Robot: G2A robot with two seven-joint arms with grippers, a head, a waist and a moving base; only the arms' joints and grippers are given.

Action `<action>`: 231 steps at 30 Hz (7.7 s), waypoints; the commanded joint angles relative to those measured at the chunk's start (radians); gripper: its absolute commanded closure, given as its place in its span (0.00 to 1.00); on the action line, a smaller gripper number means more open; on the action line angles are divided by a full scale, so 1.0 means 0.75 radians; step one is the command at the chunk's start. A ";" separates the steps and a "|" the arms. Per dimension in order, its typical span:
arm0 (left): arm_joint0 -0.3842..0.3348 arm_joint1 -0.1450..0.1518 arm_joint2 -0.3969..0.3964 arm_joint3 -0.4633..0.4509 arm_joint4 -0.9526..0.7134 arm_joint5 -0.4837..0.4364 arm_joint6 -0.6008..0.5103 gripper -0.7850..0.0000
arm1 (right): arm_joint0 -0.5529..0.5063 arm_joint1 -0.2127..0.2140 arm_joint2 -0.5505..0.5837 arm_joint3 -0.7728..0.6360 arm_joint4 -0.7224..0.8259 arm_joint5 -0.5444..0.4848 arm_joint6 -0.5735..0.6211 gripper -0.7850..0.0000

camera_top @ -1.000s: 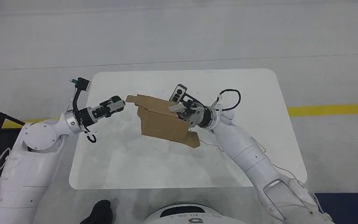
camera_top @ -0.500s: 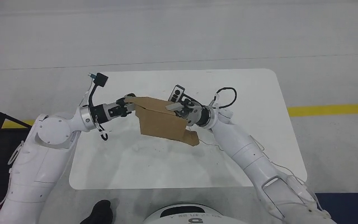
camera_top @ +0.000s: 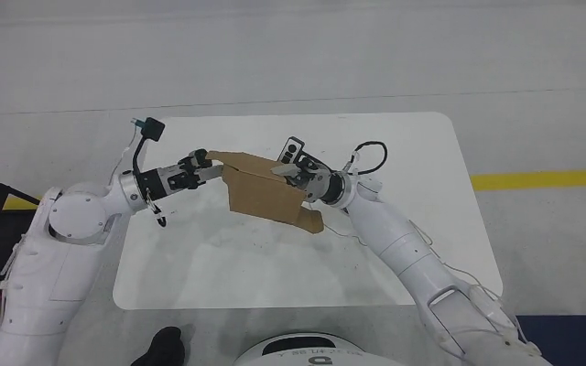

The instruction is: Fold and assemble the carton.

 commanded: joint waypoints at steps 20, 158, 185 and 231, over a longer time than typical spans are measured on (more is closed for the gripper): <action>-0.358 0.069 0.237 0.605 -1.314 0.926 -0.857 0.00 | -0.118 0.092 0.136 -0.245 -0.398 -0.026 -0.119 1.00; -0.519 0.019 0.603 0.566 -1.193 0.806 -0.857 0.53 | -0.090 0.142 0.005 -0.292 -0.313 0.045 -0.189 1.00; -0.480 0.064 0.620 0.539 -1.131 0.765 -0.857 0.58 | -0.092 0.134 0.019 -0.246 -0.205 0.019 -0.209 1.00; -0.643 0.010 0.638 0.588 -1.383 0.914 -0.767 0.20 | -0.004 0.113 -0.085 0.047 0.348 0.125 0.096 1.00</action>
